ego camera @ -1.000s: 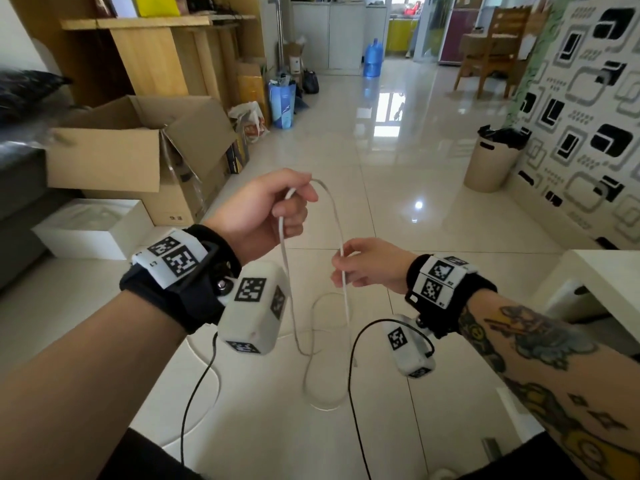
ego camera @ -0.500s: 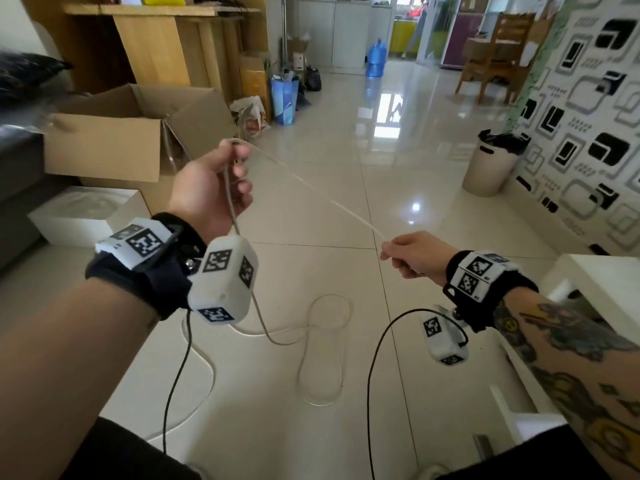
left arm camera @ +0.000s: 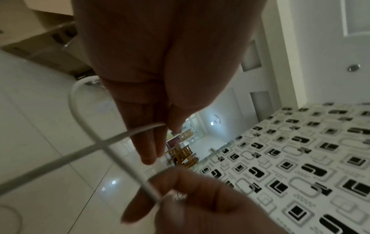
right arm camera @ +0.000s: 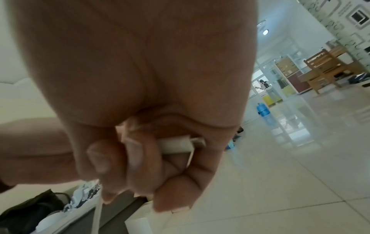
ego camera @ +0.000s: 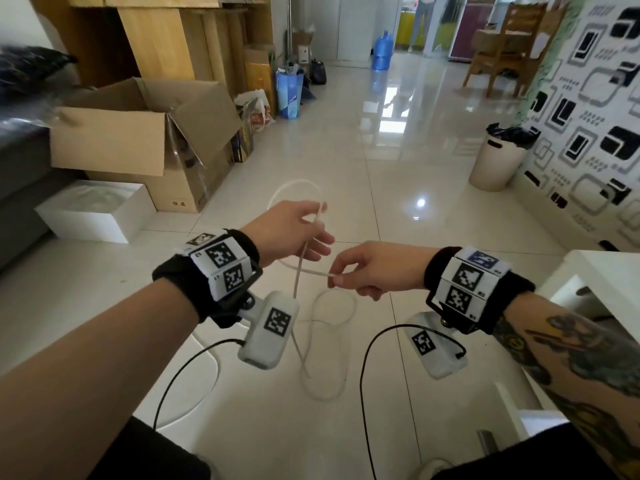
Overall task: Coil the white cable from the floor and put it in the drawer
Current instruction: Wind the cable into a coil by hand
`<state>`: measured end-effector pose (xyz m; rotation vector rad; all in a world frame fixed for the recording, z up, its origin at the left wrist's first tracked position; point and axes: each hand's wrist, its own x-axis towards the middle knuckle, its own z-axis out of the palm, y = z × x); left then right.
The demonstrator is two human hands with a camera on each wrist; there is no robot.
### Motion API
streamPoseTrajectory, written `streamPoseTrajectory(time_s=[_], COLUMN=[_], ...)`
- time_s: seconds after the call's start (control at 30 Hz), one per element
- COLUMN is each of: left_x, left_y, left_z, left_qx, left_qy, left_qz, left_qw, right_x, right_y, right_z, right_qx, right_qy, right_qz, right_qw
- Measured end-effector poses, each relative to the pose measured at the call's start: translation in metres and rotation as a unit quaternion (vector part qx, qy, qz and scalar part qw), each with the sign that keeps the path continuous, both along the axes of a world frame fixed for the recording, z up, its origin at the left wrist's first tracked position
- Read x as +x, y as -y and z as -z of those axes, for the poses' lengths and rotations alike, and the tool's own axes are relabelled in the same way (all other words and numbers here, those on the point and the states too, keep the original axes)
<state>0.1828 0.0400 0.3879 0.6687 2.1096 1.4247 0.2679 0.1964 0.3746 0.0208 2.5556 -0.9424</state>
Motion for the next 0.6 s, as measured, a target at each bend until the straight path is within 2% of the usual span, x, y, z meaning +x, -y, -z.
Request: streamPoseTrajectory(time_s=[0.2, 0.33, 0.43, 0.57, 0.6], left_x=[0.012, 0.014, 0.016, 0.013, 0.012], left_y=[-0.006, -0.005, -0.01, -0.015, -0.015], left_z=[0.006, 0.004, 0.004, 0.002, 0.001], left_qx=[-0.084, -0.08, -0.06, -0.045, -0.037], left_qy=[-0.028, 0.056, 0.072, 0.089, 0.097], left_qz=[0.086, 0.106, 0.09, 0.083, 0.077], left_qw=[0.992, 0.99, 0.992, 0.991, 0.992], right_x=[0.002, 0.002, 0.002, -0.001, -0.003], right_y=[0.001, -0.014, -0.019, -0.019, -0.02], right_z=[-0.008, -0.01, -0.007, -0.001, 0.0], right_qx=[-0.065, -0.058, -0.03, 0.033, 0.024], right_qy=[-0.052, -0.132, -0.182, -0.276, -0.291], right_qz=[-0.025, 0.045, 0.1, 0.187, 0.215], right_qw=[0.996, 0.989, 0.978, 0.942, 0.932])
